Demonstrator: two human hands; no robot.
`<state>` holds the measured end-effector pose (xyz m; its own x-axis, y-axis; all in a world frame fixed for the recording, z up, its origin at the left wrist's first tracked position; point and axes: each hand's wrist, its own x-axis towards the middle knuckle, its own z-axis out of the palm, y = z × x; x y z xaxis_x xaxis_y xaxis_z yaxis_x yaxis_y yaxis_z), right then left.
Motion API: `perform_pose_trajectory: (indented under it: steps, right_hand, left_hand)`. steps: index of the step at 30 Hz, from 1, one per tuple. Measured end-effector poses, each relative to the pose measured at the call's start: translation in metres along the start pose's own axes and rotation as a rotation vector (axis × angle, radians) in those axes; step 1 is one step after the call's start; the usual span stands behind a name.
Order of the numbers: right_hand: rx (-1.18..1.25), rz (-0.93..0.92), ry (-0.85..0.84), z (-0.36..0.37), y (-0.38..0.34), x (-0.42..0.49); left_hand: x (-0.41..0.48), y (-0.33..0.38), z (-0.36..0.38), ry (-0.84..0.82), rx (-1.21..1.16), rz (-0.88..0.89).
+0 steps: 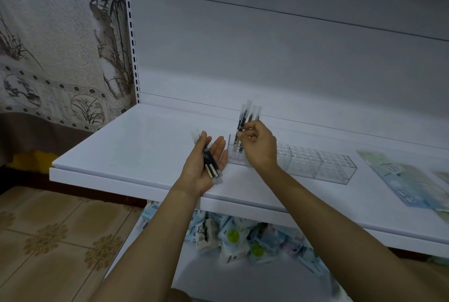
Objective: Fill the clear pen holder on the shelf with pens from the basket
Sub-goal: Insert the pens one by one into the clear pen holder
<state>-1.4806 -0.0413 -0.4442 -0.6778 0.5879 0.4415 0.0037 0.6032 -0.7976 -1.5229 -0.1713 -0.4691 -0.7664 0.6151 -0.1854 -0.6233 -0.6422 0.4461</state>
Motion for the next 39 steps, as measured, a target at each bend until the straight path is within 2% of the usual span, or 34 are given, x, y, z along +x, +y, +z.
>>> perform_pose_trajectory:
  steps: [14, 29, 31, 34, 37, 39]
  right_hand:
    - [-0.032, 0.013, 0.023, 0.002, 0.006, 0.006]
    - [-0.010, -0.012, 0.052, 0.003, 0.007, 0.002]
    - [0.037, 0.004, 0.051, 0.001, 0.006, 0.001]
    - [0.231, 0.079, 0.113, -0.007, 0.000, -0.001]
    - [0.343, 0.016, 0.222, -0.014, -0.006, -0.010]
    - [0.365, -0.039, 0.182, -0.015, -0.011, -0.019]
  left_hand:
    - [0.002, 0.000, -0.002, 0.038, 0.092, 0.039]
    - [0.005, -0.001, -0.005, 0.009, 0.130, 0.036]
    - [0.005, 0.000, -0.005, 0.011, 0.129, 0.038]
    - [0.005, 0.000, -0.004, 0.014, 0.114, 0.037]
    - [0.005, 0.001, -0.003, 0.019, 0.083, 0.020]
    - [0.004, 0.001, -0.003, 0.030, 0.066, 0.018]
